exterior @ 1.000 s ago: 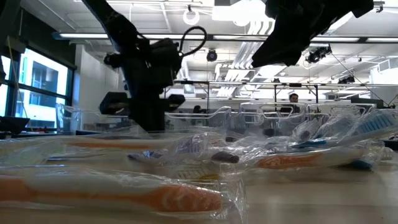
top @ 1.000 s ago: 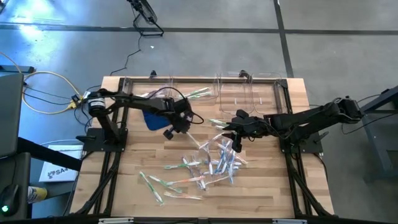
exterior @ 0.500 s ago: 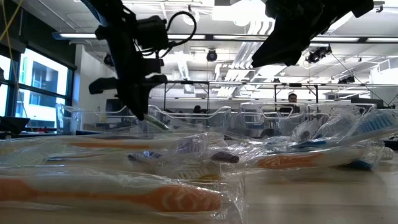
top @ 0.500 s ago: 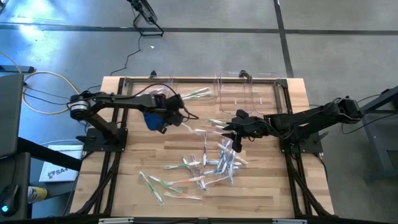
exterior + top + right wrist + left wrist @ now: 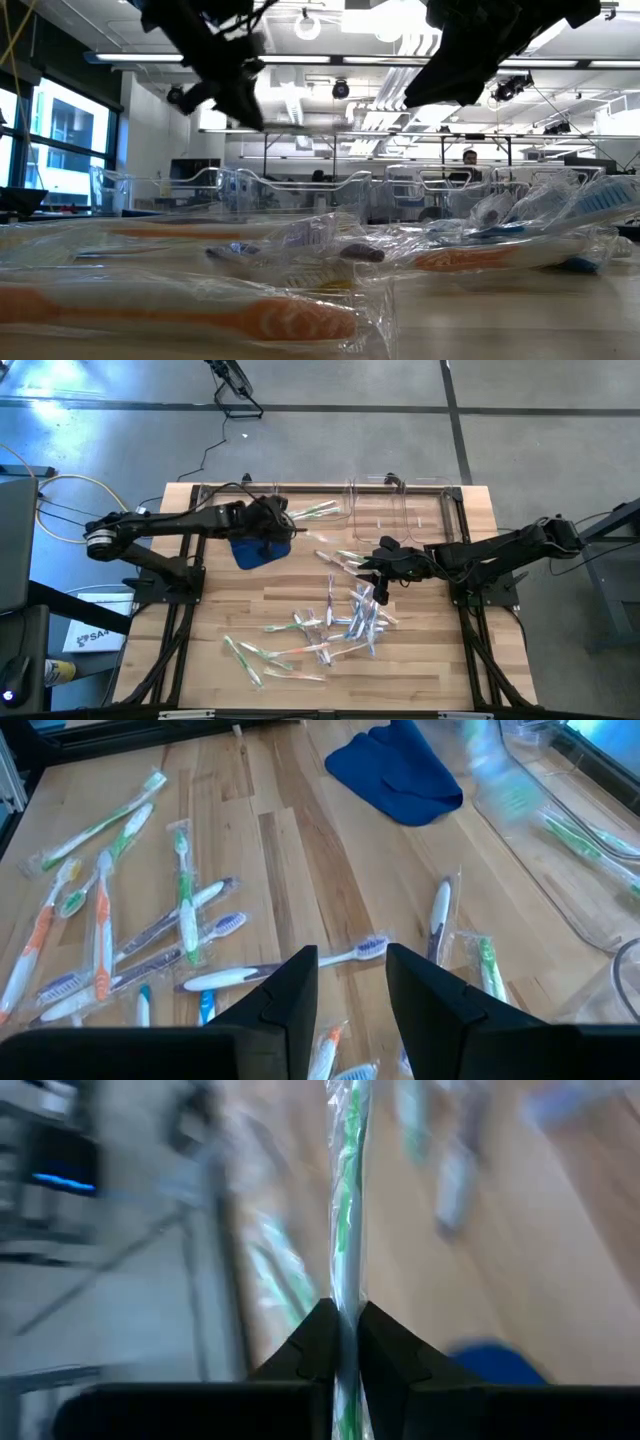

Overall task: Pick & Place Toothbrushes
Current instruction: Put the green toothbrush into the middle left transparent bin

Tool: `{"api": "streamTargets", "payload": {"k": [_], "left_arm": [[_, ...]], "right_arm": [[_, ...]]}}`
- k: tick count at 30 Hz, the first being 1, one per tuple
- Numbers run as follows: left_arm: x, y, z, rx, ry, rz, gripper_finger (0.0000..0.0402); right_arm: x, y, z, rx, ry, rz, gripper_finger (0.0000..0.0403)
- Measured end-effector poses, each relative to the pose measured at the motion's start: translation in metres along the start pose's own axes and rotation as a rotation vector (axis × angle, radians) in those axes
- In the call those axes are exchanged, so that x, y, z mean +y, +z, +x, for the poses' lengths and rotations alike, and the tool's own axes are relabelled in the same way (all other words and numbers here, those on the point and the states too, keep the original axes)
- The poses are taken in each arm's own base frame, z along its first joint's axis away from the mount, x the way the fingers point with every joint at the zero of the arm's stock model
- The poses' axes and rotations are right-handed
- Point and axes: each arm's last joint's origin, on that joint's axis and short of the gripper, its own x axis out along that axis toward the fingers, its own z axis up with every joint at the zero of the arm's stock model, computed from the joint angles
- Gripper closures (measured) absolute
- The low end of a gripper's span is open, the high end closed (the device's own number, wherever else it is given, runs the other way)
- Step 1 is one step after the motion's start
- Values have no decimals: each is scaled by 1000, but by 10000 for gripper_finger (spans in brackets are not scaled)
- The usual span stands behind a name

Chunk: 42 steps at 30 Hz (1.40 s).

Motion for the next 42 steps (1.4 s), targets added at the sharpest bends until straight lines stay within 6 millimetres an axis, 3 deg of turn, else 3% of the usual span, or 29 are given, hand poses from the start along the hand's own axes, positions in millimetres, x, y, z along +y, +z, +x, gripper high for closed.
{"api": "streamTargets", "payload": {"k": [8, 20, 30, 37, 42], "left_arm": [[20, 8, -1, -8, 286, -166, 379], [50, -37, 9, 37, 262, -419, 380], [62, -54, 50, 51, 145, -486, 380], [82, -47, 75, 68, 144, -516, 380], [85, -50, 90, 161, 107, -535, 380]], "right_arm": [[0, 0, 0, -2, 1, 0, 289], [0, 0, 0, -2, 0, -18, 289], [-1, 1, 0, -16, -49, -19, 289], [-1, 0, 0, -15, -46, -16, 289], [-1, 0, 0, -15, -46, -16, 289]]}}
